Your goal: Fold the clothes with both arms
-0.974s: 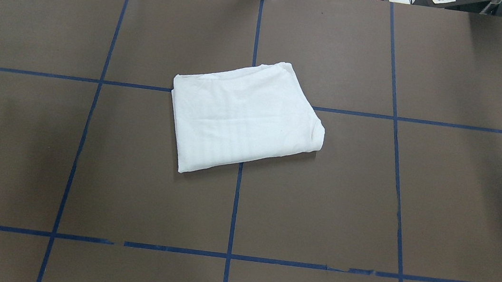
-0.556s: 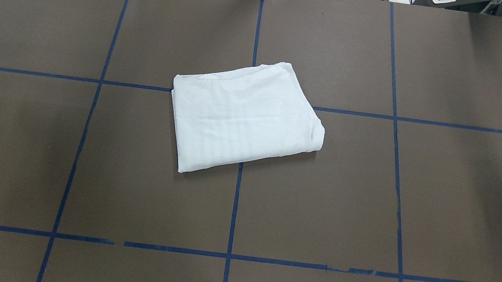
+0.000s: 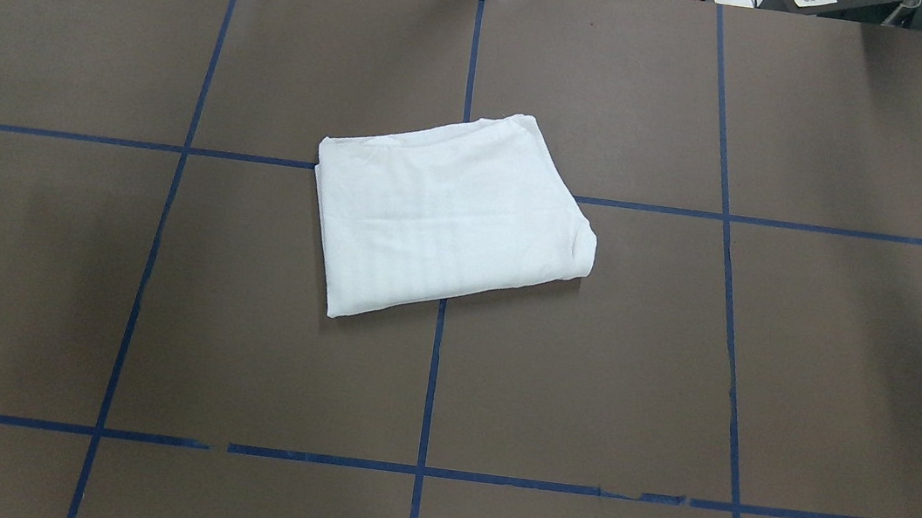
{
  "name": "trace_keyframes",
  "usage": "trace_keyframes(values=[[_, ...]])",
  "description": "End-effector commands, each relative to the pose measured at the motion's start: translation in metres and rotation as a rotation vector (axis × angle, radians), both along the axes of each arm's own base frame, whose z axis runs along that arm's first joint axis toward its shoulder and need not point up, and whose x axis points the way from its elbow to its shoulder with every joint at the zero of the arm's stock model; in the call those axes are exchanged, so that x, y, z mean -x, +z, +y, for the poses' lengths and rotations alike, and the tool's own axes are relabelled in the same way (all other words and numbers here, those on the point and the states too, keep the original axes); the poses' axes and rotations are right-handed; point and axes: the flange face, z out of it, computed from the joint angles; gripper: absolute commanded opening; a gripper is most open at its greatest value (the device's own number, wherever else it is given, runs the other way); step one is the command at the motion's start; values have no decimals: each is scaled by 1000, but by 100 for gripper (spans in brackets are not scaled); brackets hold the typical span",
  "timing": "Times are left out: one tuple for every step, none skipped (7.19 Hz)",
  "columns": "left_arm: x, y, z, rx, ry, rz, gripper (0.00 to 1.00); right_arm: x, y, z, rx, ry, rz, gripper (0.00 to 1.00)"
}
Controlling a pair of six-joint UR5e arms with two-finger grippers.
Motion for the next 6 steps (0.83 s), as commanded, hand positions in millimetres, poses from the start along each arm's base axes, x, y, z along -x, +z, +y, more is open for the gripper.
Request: trace_keyframes(values=[[-1,12,7,17,6,6,99,-19,31,20,57,29,0,100],[-1,-2,11,-24,4,8,100,-25,50,33,88,37,13,100],[1,4,29,-21,3,6,100,-32,52,35,92,51,10,100],[0,13,47,-7,5,6,100,-40,57,39,102,64,5,100],[0,23,52,8,4,7,99,-41,59,43,107,66,4,100],[0,15,49,-7,4,8,100,-40,57,43,104,64,-7,100]])
